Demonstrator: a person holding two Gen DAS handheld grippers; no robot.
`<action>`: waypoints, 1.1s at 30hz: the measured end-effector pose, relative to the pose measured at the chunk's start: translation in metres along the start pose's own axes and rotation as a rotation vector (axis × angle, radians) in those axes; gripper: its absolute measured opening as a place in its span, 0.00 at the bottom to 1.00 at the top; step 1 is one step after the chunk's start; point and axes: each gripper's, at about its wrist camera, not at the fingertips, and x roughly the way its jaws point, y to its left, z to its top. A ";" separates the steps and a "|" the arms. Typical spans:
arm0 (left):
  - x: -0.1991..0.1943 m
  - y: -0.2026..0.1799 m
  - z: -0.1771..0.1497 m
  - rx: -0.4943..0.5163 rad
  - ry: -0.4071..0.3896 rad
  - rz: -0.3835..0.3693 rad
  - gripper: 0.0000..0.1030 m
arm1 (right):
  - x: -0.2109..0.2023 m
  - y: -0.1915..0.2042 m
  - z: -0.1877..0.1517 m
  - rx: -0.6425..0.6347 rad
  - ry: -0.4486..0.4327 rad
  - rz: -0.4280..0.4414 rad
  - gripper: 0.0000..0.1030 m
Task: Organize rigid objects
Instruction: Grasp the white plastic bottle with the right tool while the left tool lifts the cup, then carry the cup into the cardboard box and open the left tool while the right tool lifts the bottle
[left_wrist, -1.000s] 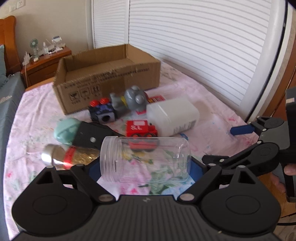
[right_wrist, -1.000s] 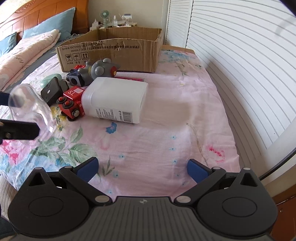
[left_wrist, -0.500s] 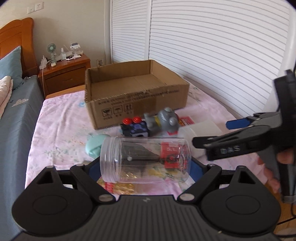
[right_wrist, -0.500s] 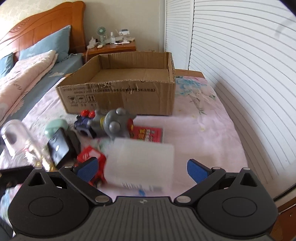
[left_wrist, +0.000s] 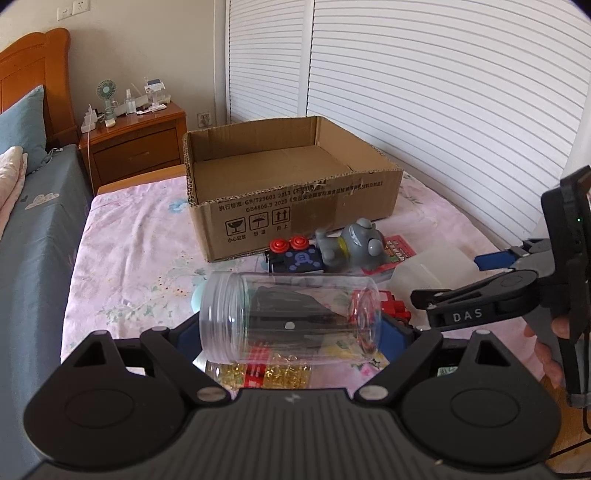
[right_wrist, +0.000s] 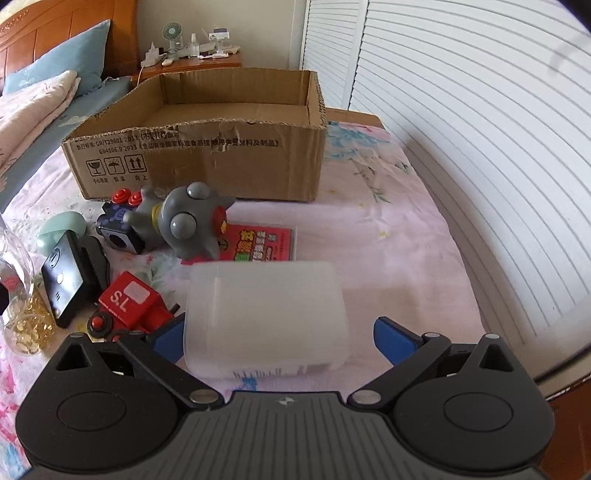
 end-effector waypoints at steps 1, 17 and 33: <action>0.001 0.000 0.001 0.002 0.002 0.000 0.87 | 0.002 0.002 0.002 -0.010 0.001 0.008 0.99; 0.003 0.010 0.027 0.035 0.038 -0.002 0.87 | -0.010 -0.003 0.019 -0.175 0.055 0.053 0.84; 0.025 0.021 0.112 0.084 0.012 0.012 0.87 | -0.046 -0.027 0.073 -0.191 -0.058 0.147 0.84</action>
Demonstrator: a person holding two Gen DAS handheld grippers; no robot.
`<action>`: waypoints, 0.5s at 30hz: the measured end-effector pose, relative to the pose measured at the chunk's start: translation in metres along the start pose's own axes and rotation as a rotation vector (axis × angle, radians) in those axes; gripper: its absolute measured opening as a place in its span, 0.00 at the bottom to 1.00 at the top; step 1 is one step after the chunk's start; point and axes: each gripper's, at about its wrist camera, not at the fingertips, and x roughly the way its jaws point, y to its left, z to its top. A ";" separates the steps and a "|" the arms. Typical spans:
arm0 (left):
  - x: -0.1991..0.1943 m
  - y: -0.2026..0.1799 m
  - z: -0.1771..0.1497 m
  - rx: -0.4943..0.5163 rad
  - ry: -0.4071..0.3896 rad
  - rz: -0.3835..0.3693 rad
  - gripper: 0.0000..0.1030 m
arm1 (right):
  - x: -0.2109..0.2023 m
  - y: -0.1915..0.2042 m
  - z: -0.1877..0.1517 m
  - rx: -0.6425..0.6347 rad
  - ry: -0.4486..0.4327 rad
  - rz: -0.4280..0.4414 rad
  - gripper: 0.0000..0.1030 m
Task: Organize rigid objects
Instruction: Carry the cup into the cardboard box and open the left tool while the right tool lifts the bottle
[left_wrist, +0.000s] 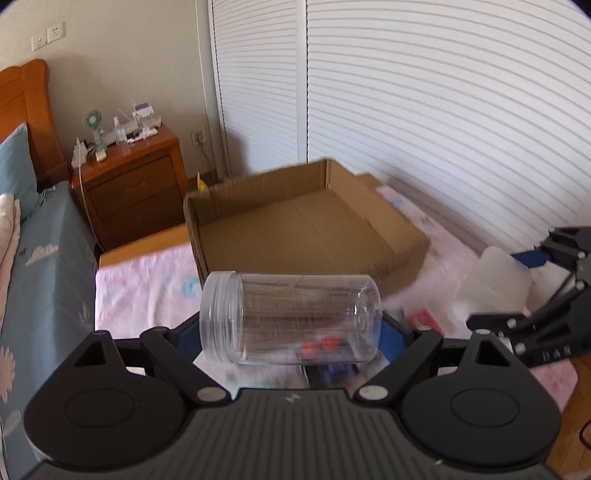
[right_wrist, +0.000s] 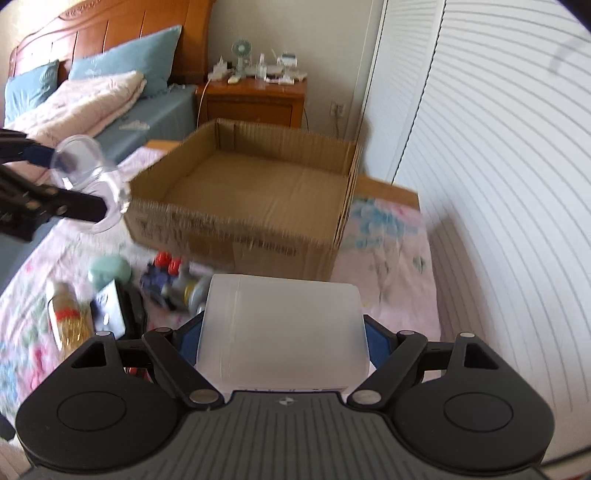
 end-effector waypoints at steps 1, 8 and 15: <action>0.006 0.003 0.008 -0.001 -0.003 0.001 0.87 | 0.001 -0.002 0.005 -0.004 -0.007 -0.001 0.84; 0.068 0.021 0.061 -0.016 0.030 0.037 0.87 | 0.010 -0.013 0.033 -0.006 -0.045 0.007 0.84; 0.126 0.035 0.081 -0.063 0.044 0.060 0.88 | 0.018 -0.024 0.052 0.008 -0.067 0.005 0.84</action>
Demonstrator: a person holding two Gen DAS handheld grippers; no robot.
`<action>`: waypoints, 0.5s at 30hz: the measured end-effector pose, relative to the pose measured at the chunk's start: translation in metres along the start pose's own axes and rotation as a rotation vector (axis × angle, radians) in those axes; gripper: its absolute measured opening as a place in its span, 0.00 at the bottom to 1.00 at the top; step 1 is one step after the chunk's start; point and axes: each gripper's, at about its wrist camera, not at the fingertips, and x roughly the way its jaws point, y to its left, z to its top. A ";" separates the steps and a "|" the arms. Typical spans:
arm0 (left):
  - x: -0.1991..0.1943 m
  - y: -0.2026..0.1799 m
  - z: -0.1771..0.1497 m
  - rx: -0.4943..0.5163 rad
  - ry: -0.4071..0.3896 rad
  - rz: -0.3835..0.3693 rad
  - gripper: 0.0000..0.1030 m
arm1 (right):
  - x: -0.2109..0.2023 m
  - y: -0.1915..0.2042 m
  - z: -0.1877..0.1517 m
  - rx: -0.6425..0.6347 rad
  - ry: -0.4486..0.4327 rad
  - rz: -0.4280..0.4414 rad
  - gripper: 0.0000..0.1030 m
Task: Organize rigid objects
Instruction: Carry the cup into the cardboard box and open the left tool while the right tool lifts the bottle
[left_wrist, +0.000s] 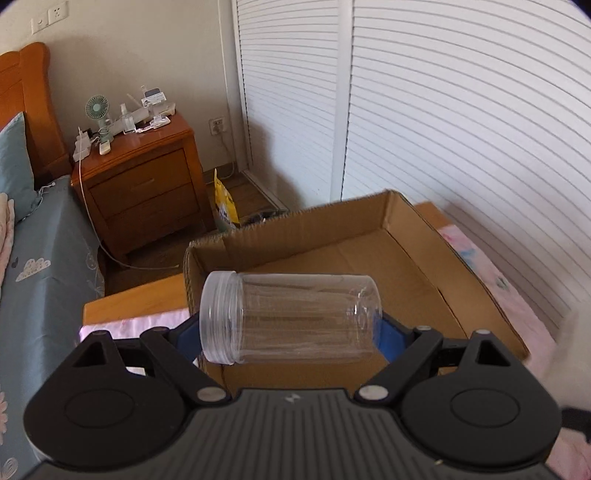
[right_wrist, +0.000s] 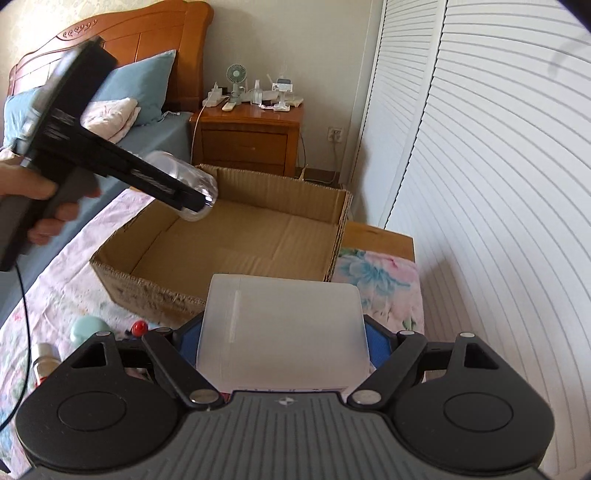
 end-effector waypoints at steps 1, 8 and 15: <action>0.006 0.002 0.001 -0.007 -0.009 0.001 0.90 | 0.001 0.000 0.002 0.000 0.000 -0.002 0.84; 0.005 0.012 -0.009 -0.047 0.002 0.009 0.90 | 0.007 0.001 0.005 0.005 0.008 0.002 0.84; -0.042 0.004 -0.034 0.018 -0.030 -0.006 0.95 | 0.012 0.011 0.012 -0.007 0.016 0.012 0.84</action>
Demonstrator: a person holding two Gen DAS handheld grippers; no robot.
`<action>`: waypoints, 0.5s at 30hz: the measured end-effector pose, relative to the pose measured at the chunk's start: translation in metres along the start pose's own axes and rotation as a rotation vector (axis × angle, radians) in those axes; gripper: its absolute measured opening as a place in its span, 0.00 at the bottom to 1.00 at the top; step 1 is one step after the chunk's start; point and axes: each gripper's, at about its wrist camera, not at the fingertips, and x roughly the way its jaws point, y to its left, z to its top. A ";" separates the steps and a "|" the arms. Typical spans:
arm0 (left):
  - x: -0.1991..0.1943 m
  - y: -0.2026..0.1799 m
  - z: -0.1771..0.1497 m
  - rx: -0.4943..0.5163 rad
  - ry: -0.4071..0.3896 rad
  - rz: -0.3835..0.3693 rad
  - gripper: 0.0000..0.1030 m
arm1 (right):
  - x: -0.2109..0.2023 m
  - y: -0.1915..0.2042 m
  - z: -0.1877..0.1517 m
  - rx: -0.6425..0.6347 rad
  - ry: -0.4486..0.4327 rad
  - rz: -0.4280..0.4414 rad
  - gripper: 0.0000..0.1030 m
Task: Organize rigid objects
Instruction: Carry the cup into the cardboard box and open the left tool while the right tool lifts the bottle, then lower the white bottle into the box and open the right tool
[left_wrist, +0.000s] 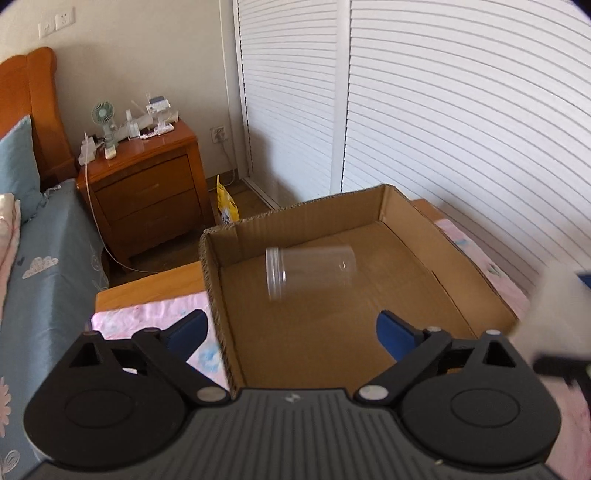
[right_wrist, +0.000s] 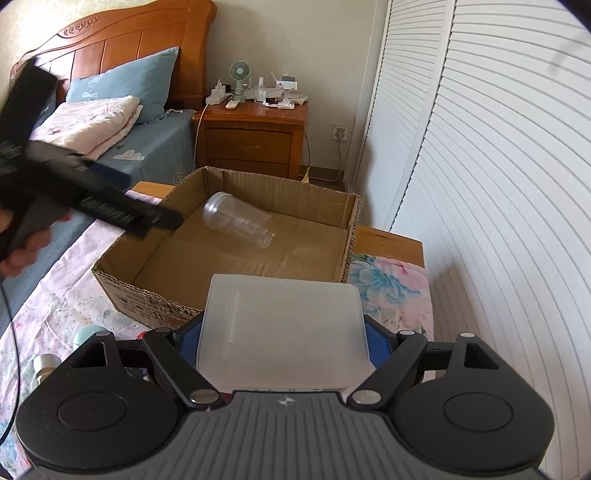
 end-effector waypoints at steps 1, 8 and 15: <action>-0.008 0.000 -0.005 0.002 -0.003 -0.011 0.96 | 0.001 0.001 0.001 0.002 0.000 0.000 0.84; -0.055 0.005 -0.044 0.002 -0.024 -0.010 0.96 | 0.007 0.006 0.013 0.018 0.007 0.001 0.84; -0.081 0.011 -0.089 -0.062 -0.050 0.032 0.97 | 0.028 0.007 0.038 0.023 0.021 0.014 0.84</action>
